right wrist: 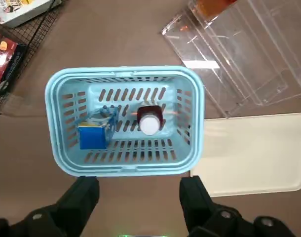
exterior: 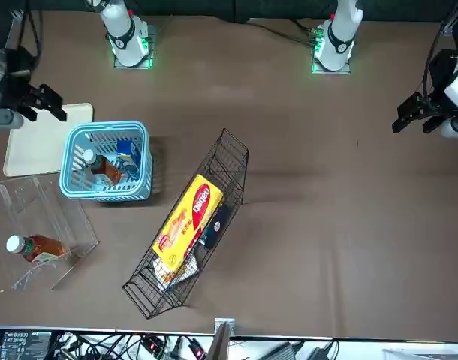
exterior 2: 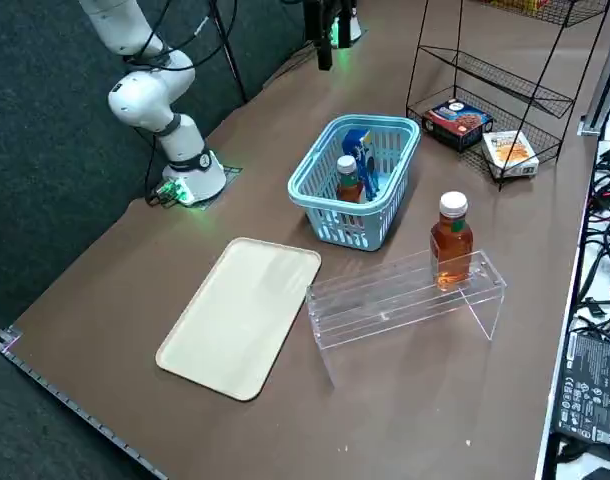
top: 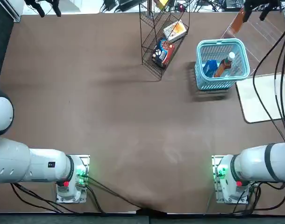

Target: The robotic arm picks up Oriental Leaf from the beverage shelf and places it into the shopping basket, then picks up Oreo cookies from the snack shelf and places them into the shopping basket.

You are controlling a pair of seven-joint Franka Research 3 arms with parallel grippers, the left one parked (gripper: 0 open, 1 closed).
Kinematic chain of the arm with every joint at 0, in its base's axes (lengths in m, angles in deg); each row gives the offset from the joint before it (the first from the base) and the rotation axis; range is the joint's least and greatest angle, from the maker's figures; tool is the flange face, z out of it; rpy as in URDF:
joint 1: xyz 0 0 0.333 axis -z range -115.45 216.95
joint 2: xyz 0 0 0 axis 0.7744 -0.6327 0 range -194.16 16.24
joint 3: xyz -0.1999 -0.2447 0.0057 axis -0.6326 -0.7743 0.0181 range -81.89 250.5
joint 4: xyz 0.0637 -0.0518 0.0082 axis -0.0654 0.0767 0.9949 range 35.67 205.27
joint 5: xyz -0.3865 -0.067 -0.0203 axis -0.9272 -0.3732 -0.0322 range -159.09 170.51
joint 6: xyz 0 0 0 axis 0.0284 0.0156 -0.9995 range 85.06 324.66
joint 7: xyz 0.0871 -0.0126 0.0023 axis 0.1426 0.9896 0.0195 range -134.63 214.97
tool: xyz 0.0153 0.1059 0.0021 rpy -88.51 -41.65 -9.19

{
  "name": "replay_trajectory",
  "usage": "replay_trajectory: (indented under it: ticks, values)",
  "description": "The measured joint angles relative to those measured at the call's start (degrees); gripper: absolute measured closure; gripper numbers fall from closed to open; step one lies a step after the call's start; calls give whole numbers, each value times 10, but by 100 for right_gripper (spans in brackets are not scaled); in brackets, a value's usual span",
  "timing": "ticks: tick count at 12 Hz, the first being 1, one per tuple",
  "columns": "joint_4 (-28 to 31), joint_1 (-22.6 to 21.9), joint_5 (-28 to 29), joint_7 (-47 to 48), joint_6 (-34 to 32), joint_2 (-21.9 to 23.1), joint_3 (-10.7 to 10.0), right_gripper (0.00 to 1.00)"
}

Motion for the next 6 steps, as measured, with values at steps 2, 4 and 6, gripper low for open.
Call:
replay_trajectory:
  ticks: [2,4,6]
  values:
    - [0,0,0,-17,-1,6,-14,0]
    - [0,0,0,-23,-1,6,-19,0]
    - [0,0,0,-23,-1,5,-19,0]
